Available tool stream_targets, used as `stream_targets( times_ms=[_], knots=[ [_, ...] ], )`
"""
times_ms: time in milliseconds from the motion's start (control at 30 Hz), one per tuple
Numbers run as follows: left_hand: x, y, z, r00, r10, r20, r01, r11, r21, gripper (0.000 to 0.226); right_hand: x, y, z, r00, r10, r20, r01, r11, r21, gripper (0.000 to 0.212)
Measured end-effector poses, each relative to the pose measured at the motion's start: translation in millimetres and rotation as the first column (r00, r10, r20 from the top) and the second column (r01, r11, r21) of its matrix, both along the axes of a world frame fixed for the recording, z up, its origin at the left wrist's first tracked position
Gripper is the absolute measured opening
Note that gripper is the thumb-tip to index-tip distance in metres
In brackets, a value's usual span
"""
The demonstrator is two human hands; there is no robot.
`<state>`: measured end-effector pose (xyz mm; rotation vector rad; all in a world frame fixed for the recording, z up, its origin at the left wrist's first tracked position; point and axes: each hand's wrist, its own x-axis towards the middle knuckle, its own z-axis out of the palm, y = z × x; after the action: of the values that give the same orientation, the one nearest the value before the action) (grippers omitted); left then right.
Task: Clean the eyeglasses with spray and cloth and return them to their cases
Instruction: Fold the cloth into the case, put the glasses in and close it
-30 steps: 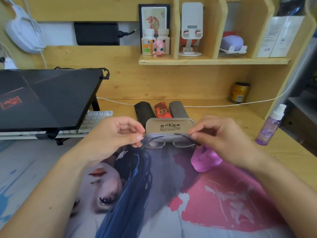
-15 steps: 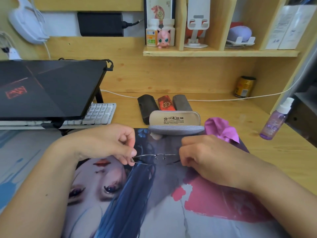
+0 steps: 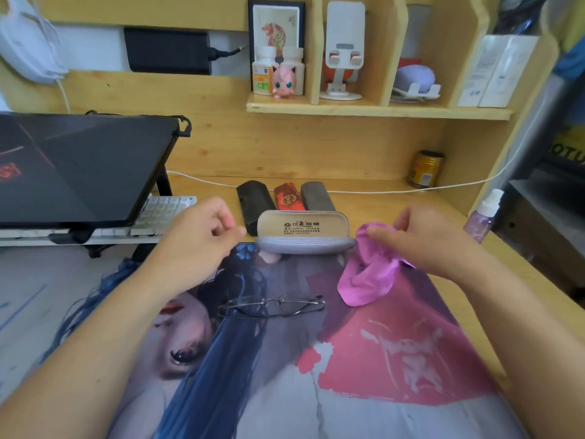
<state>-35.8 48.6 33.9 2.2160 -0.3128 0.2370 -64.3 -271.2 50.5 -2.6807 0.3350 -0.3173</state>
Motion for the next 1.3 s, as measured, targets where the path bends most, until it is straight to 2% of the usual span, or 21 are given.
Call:
stream_targets(
  times_ms=[33,100,200,267,300,333,400,433,467,533,567,633,667,767,867,900,967,1000,1133,1233,1300],
  knots=[
    [-2,-6,-1,0.997,0.014,0.077,-0.013,1.0,-0.018,0.021,0,1,0,0.999,0.031,-0.023,-0.029,0.996,0.081,0.05],
    [-7,-13,-4,0.982,0.021,0.186,-0.007,0.997,-0.076,0.023,-4,3,6,0.993,0.111,0.037,-0.117,0.96,0.255,0.036],
    [-17,-25,3,0.965,-0.006,0.262,0.049,0.987,-0.155,0.021,-28,1,34,0.951,0.266,0.157,-0.307,0.874,0.377,0.032],
    [-26,-36,22,0.965,-0.115,0.235,0.165,0.965,-0.205,0.013,-50,4,63,0.913,0.373,0.163,-0.406,0.797,0.447,0.029],
    [-31,-43,35,0.964,-0.202,0.172,0.239,0.945,-0.225,0.006,-60,5,76,0.895,0.413,0.169,-0.438,0.74,0.51,0.028],
    [-34,-51,45,0.952,-0.296,0.08,0.307,0.92,-0.245,0.02,-68,7,89,0.873,0.451,0.186,-0.466,0.661,0.588,0.028],
    [-41,-68,64,0.851,-0.508,-0.13,0.454,0.838,-0.302,0.065,-79,9,108,0.823,0.517,0.234,-0.501,0.47,0.726,0.032],
    [-45,-76,69,0.758,-0.617,-0.209,0.52,0.767,-0.376,0.079,-83,10,116,0.803,0.546,0.24,-0.501,0.4,0.767,0.031],
    [-49,-82,71,0.65,-0.715,-0.259,0.563,0.681,-0.468,0.083,-87,9,120,0.788,0.572,0.23,-0.496,0.367,0.787,0.028],
    [-57,-88,69,0.49,-0.819,-0.298,0.593,0.564,-0.574,0.076,-95,5,121,0.763,0.618,0.189,-0.494,0.37,0.787,0.022],
    [-63,-89,68,0.446,-0.839,-0.311,0.598,0.538,-0.594,0.066,-98,0,117,0.754,0.638,0.158,-0.491,0.386,0.781,0.021],
    [-72,-87,63,0.414,-0.843,-0.343,0.571,0.534,-0.623,0.036,-103,-8,108,0.75,0.654,0.096,-0.461,0.413,0.785,0.021],
    [-76,-86,61,0.431,-0.826,-0.365,0.534,0.559,-0.635,0.029,-105,-13,102,0.761,0.645,0.071,-0.428,0.416,0.802,0.021],
    [-84,-80,58,0.511,-0.767,-0.387,0.412,0.614,-0.673,0.036,-110,-23,85,0.78,0.625,0.044,-0.341,0.365,0.866,0.019],
    [-84,-79,58,0.641,-0.671,-0.373,0.261,0.647,-0.716,0.036,-110,-28,73,0.823,0.561,0.083,-0.315,0.331,0.89,0.02],
    [-82,-80,58,0.689,-0.619,-0.376,0.206,0.665,-0.717,0.033,-109,-29,71,0.85,0.517,0.098,-0.309,0.339,0.889,0.021],
    [-80,-82,58,0.771,-0.504,-0.388,0.113,0.709,-0.696,0.012,-109,-28,68,0.894,0.432,0.119,-0.298,0.373,0.879,0.023],
    [-80,-83,60,0.798,-0.456,-0.393,0.078,0.726,-0.684,0.002,-110,-26,68,0.912,0.391,0.123,-0.292,0.408,0.865,0.021],
    [-78,-92,68,0.893,-0.29,-0.343,0.028,0.797,-0.603,0.004,-108,-13,63,0.955,0.26,0.142,-0.275,0.602,0.749,0.012],
    [-79,-95,77,0.921,-0.26,-0.291,0.068,0.842,-0.535,0.005,-109,-10,65,0.938,0.266,0.222,-0.344,0.787,0.511,0.047],
    [-80,-94,80,0.931,-0.259,-0.257,0.105,0.865,-0.491,0.007,-110,-12,71,0.937,0.282,0.207,-0.34,0.87,0.357,0.054]
  ],
)
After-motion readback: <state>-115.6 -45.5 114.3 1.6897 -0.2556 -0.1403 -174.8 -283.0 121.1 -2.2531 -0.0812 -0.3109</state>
